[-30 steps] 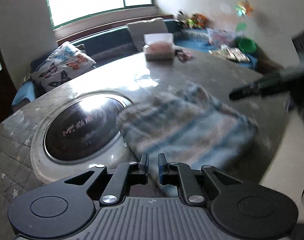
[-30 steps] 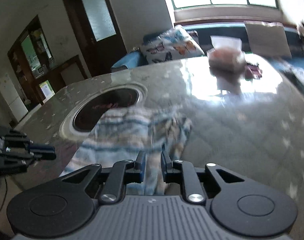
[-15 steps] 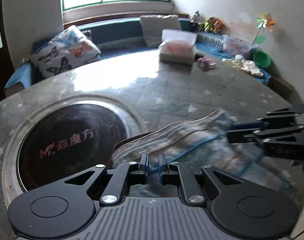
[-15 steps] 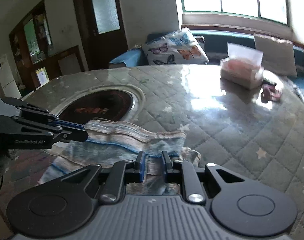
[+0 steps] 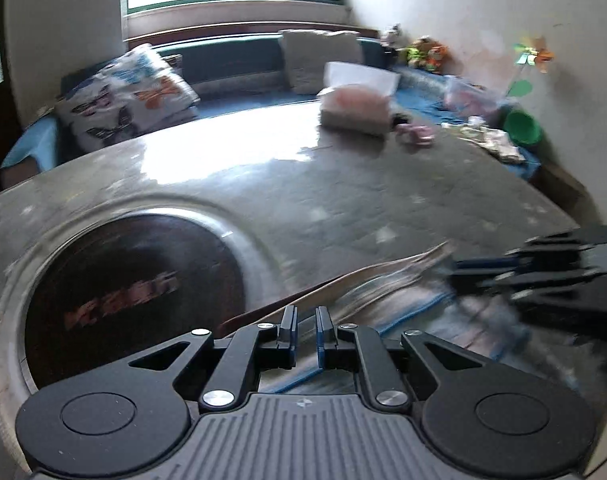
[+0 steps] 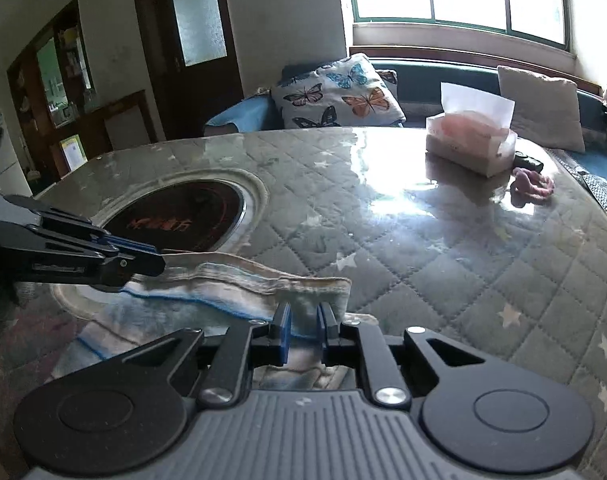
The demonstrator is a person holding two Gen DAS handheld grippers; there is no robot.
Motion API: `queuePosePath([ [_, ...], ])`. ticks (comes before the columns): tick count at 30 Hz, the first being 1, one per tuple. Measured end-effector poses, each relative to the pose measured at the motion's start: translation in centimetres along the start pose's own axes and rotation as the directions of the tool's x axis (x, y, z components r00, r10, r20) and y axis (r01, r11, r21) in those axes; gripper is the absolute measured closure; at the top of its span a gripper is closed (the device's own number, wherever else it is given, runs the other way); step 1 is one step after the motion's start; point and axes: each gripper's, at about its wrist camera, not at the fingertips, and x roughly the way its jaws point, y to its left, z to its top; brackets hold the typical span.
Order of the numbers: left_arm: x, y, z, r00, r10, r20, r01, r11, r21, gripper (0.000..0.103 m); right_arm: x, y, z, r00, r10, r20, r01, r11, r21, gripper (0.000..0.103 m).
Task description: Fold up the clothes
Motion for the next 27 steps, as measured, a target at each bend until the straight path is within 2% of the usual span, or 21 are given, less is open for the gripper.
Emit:
queuePosePath([
  [2, 0.5, -0.9, 0.5, 1.0, -0.022, 0.0, 0.022, 1.0, 0.015, 0.092, 0.8, -0.5, -0.2, 1.0, -0.005, -0.02, 0.006, 1.0, 0.013, 0.091],
  [7, 2.0, -2.3, 1.4, 0.998, -0.063, 0.001, 0.063, 0.997, 0.047, 0.092, 0.2, -0.4, 0.2, 1.0, 0.002, 0.004, -0.003, 1.0, 0.013, 0.09],
  [9, 3.0, -2.6, 1.4, 0.998, -0.057, -0.015, 0.058, 0.996, 0.062, 0.092, 0.8, -0.4, -0.2, 1.0, -0.003, -0.02, 0.003, 1.0, -0.004, 0.09],
  [14, 3.8, -2.8, 1.0, 0.999, -0.045, -0.027, 0.047, 0.996, 0.074, 0.091, -0.4, -0.1, 0.1, 1.0, 0.008, -0.002, -0.008, 1.0, -0.018, 0.088],
  [16, 3.3, -2.8, 1.1, 0.999, -0.043, -0.022, 0.044, 0.997, 0.071, 0.079, -1.5, 0.3, 0.0, 1.0, 0.023, 0.005, -0.022, 0.999, -0.033, 0.087],
  [20, 2.1, -3.2, 0.8, 0.999, -0.036, -0.007, 0.036, 0.997, 0.071, 0.062, -3.8, 1.5, -1.2, 0.999, 0.054, -0.002, -0.054, 0.997, -0.052, 0.085],
  [22, 1.3, -3.4, 0.5, 0.999, -0.036, -0.002, 0.037, 0.997, 0.067, 0.048, -5.0, 2.1, -2.1, 0.998, 0.067, -0.004, -0.067, 0.996, -0.055, 0.078],
  [24, 0.5, -3.5, 0.0, 0.999, -0.035, 0.005, 0.035, 0.997, 0.062, 0.046, -6.0, 2.7, -3.1, 0.997, 0.078, -0.007, -0.078, 0.995, -0.063, 0.074],
  [26, -0.3, -3.6, -0.4, 0.999, -0.033, 0.012, 0.032, 0.998, 0.057, 0.038, -6.9, 3.3, -4.2, 0.996, 0.088, -0.011, -0.088, 0.993, -0.077, 0.073],
  [27, -0.8, -3.6, -0.7, 0.999, -0.027, 0.019, 0.026, 0.998, 0.052, 0.029, -7.1, 3.5, -4.7, 0.996, 0.089, -0.014, -0.09, 0.993, -0.079, 0.071],
])
